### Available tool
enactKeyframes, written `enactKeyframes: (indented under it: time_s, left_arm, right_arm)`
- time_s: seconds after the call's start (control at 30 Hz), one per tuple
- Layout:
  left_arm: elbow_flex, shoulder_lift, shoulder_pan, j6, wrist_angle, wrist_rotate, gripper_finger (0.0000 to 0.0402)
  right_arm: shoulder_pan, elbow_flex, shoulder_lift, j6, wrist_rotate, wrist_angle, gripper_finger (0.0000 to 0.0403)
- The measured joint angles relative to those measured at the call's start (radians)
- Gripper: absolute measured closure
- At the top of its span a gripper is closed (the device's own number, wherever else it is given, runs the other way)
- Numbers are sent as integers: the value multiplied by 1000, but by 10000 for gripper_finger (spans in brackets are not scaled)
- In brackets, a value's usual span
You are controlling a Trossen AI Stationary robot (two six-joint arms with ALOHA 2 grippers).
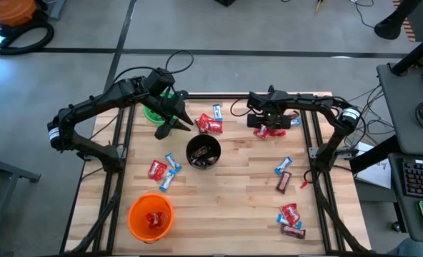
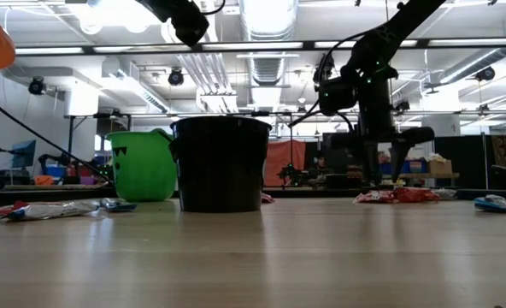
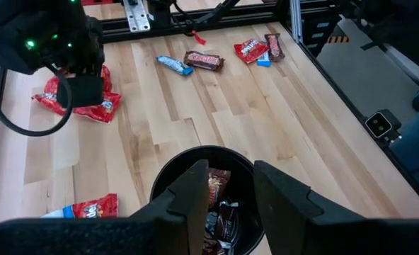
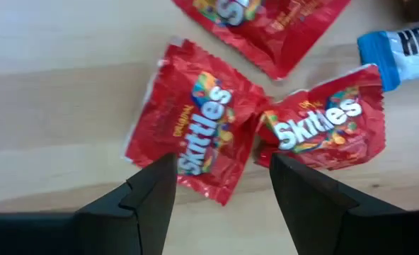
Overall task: Sort candy
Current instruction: Put the red candy pack into the orange bucket
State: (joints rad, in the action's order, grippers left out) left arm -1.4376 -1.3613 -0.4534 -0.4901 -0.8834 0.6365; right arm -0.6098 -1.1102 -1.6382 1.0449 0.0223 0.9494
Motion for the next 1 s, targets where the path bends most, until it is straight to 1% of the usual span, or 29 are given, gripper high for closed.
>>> enactKeyframes:
  time_s: [0.13,0.37,0.57,1.0]
  left_arm:
    - [0,0,0,-13,0,0,305]
    - [0,0,0,-17,0,0,305]
    - [0,0,0,-18,0,0,305]
    - [0,0,0,-18,-24,-1,305]
  right_arm:
    - [0,11,0,6,-4,-50,183]
    - [-18,24,0,19,-4,-56,183]
    - [-19,34,-1,26,-4,-121,183]
    - [-12,31,-106,29,-4,-134,183]
